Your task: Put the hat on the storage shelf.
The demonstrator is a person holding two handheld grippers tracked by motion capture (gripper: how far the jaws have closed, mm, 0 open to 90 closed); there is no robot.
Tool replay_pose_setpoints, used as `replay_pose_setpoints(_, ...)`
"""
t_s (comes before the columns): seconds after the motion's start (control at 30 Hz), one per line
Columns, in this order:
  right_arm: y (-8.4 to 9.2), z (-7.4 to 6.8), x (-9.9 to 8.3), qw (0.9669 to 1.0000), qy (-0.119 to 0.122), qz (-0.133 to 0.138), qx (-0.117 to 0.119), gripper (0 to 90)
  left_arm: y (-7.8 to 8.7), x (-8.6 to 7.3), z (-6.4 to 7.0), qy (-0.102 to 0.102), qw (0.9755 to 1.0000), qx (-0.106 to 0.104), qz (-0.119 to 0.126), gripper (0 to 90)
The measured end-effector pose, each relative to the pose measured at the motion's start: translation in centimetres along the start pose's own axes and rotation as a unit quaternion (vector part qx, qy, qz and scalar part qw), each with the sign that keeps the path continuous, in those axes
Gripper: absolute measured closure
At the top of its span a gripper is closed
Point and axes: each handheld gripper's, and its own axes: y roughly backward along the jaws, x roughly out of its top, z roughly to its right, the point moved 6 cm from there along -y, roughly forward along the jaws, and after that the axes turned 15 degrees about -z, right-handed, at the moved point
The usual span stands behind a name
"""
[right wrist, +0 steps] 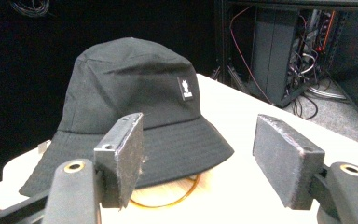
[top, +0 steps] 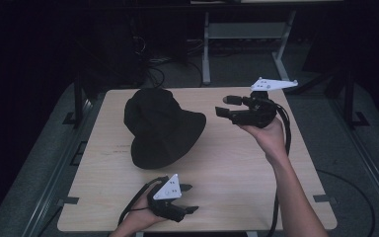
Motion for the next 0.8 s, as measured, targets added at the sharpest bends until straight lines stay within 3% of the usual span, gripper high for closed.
replay_pose_setpoints(0.43, 0.9, 0.8, -2.2, 0.9999, -0.006, -0.007, -0.012, 29.2, -0.1, 0.0, -0.1, 0.006, 1.0000, 0.000, 0.003, 30.2)
replay_pose_setpoints(0.8, 1.5, 2.0, -4.8, 0.9993, -0.028, -0.016, -0.016, 27.4, -0.2, -0.1, -0.3, 0.001, 1.0000, 0.005, -0.003, 28.6)
